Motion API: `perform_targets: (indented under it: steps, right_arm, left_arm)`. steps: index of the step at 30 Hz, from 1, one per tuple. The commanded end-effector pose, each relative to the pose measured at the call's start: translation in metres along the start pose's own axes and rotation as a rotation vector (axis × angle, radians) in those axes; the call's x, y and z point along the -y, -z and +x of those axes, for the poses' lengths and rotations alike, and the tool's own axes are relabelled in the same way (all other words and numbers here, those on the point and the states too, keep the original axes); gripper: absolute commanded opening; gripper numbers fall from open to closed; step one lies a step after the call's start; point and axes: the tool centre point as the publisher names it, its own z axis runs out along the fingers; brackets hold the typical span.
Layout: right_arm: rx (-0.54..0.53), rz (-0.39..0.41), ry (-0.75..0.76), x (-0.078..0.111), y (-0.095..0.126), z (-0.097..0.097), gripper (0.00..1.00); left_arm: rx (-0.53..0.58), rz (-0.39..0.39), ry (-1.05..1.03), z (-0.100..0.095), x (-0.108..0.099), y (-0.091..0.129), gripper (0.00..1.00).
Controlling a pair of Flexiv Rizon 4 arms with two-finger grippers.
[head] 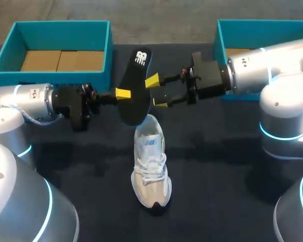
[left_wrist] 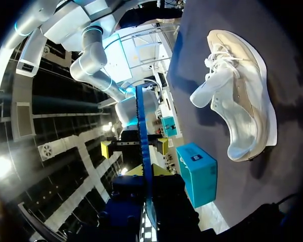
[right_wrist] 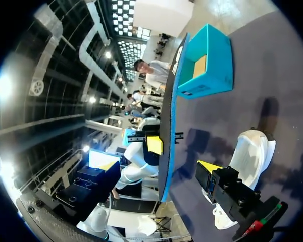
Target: Take the shoe out of the shoebox, open the shoe tongue, remove and reinsert the insole, then place the shoe into the shoebox
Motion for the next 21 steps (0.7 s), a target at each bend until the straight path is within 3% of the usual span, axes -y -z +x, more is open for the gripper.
perform_targets:
  steps: [1,2,5,7,21]
  right_arm:
    - [0.001,0.001,0.001,-0.0066,-0.0135,-0.0023,0.83]
    - [0.001,0.0,0.001,-0.0071,-0.0143,-0.0032,0.73]
    - [0.002,-0.002,-0.001,-0.0079,-0.0159,-0.0057,0.65]
    - [-0.001,-0.003,-0.002,-0.0082,-0.0167,-0.0067,0.51]
    - [-0.01,-0.008,-0.001,-0.0126,-0.0213,-0.0117,0.39]
  left_arm:
    - [0.005,-0.014,-0.006,0.0016,0.0022,-0.0021,0.0]
    - [0.005,-0.016,-0.007,0.0018,0.0019,-0.0022,0.0]
    - [0.006,-0.024,-0.014,0.0015,0.0008,-0.0026,0.0]
    - [0.008,-0.027,-0.015,0.0011,0.0,-0.003,0.0]
    - [0.02,-0.037,-0.022,-0.001,-0.0023,-0.0075,0.0]
